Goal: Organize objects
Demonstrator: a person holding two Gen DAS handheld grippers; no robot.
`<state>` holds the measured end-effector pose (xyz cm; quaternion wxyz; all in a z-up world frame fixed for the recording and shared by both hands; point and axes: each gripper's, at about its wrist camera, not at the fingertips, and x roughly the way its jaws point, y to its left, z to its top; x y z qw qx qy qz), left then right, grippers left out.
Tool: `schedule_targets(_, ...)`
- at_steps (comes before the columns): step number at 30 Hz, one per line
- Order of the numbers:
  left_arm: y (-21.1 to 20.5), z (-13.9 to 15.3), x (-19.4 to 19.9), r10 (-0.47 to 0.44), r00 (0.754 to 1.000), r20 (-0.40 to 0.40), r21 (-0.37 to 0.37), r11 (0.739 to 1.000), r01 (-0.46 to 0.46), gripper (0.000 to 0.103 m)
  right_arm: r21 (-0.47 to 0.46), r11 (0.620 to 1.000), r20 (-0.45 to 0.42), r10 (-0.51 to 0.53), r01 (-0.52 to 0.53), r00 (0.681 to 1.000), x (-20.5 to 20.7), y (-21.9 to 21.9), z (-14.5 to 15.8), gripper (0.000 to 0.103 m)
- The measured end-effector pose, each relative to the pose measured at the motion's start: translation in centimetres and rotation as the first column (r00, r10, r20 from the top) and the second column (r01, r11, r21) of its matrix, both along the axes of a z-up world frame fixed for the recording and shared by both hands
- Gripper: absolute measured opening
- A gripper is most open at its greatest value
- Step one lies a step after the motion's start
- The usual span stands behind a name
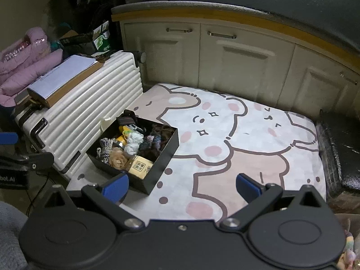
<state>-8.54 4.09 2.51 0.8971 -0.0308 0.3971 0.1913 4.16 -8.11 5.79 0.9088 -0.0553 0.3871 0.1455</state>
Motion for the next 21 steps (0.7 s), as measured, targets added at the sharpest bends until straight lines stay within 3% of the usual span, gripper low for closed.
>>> schedule_targets(12,-0.11,-0.57,0.01,0.017,1.0,-0.012,0.038,0.999,-0.016,0.103,-0.029,0.999,0.002,-0.024,0.024,1.0,0.09,0.35,-0.54,0.103)
schedule_targets(21,0.31,-0.96,0.14,0.019,0.999,-0.035,0.015,1.0,-0.018,0.103,-0.039,0.999,0.01,-0.027,0.027,1.0,-0.01,0.49,-0.5,0.103)
